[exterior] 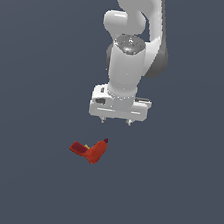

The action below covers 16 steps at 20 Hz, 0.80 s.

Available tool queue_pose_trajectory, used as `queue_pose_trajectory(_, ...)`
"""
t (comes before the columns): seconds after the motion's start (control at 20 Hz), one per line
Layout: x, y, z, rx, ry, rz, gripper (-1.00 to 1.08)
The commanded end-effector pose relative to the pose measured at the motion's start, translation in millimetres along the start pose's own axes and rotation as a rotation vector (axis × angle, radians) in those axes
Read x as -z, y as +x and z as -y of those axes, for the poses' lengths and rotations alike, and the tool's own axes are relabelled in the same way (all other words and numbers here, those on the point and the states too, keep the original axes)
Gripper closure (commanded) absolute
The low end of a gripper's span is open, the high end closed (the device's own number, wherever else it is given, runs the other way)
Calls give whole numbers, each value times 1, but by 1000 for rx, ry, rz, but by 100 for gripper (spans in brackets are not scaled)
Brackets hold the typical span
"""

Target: Pick up the object and move it to a goal position.

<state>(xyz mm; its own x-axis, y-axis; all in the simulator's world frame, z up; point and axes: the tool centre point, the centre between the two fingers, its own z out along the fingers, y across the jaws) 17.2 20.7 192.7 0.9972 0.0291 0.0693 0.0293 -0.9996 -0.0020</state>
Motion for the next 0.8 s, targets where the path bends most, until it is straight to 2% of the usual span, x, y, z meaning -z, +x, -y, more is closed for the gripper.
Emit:
queue_pose_trajectory(0.0, 0, 0, 0, 0, 0, 0, -100)
queue_pose_trajectory(0.3, 4, -1, 14, 30, -4, 1, -100)
queue_pose_trajectory(0.75, -2, 3, 11, -1, -10, 21, -100)
